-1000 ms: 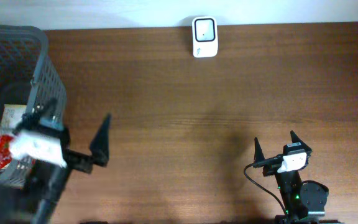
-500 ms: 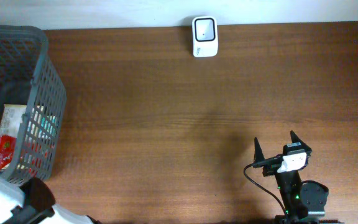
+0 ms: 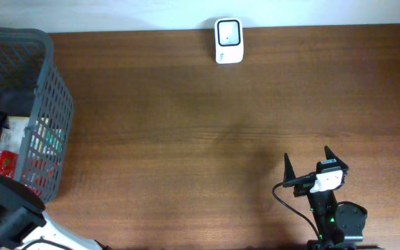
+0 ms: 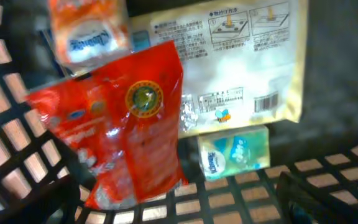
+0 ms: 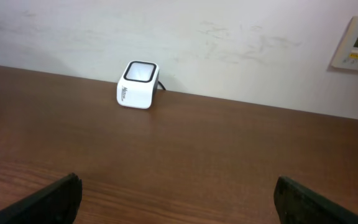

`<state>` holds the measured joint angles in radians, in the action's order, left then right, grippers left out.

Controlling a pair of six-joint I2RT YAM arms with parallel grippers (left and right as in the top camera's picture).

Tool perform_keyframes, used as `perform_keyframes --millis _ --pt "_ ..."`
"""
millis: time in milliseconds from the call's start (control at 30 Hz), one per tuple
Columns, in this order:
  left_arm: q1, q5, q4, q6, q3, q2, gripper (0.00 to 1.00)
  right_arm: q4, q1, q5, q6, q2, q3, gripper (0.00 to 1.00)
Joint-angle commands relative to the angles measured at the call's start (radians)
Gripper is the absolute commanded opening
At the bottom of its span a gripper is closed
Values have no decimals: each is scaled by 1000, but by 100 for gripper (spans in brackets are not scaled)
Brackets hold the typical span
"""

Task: Scan the item barcode
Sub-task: 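Reach the left gripper into the basket and grasp the red snack bag, then lift the red snack bag out and drop it on the table center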

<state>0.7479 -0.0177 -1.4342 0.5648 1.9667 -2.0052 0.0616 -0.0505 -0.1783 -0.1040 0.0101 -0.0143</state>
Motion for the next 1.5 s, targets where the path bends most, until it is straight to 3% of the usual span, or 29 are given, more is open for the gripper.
perform_keyframes --millis 0,267,333,367,433,500,700,767,967,1033,1133,1233,1367,1467 --pt "-13 14 59 -5 -114 7 99 2 4 -5 11 -6 9 99" --pt "-14 86 168 15 -335 6 98 2 4 -5 11 -6 9 98" --pt "-14 86 184 14 -348 6 72 2 4 -5 11 -6 9 99" --pt "-14 86 189 14 -348 6 54 2 4 -5 11 -6 9 98" --pt "-14 86 195 14 -348 6 39 2 4 -5 11 -6 9 98" --pt "-14 85 204 14 -348 6 0 2 4 -5 11 -6 9 99" --pt "-14 -116 128 -2 -195 10 0 2 4 -5 11 -6 9 99" --pt "-15 -182 76 -33 -55 21 0 2 4 -5 11 -6 9 99" --pt "-26 -188 -79 -37 470 116 0 2 4 -5 11 -6 9 99" --pt "-58 -188 -97 -43 552 162 0 2 4 -5 11 -6 9 99" --pt "-222 -205 -158 -46 570 249 0 2 4 -5 11 -6 9 99" --pt "-517 -197 -198 -111 564 254 0 2 4 -5 11 -6 9 98" --pt "-896 -44 -194 -111 470 172 0 2 4 -5 11 -6 9 99" --pt "-1072 -11 -142 -111 350 67 0 2 4 -5 11 -6 9 99"
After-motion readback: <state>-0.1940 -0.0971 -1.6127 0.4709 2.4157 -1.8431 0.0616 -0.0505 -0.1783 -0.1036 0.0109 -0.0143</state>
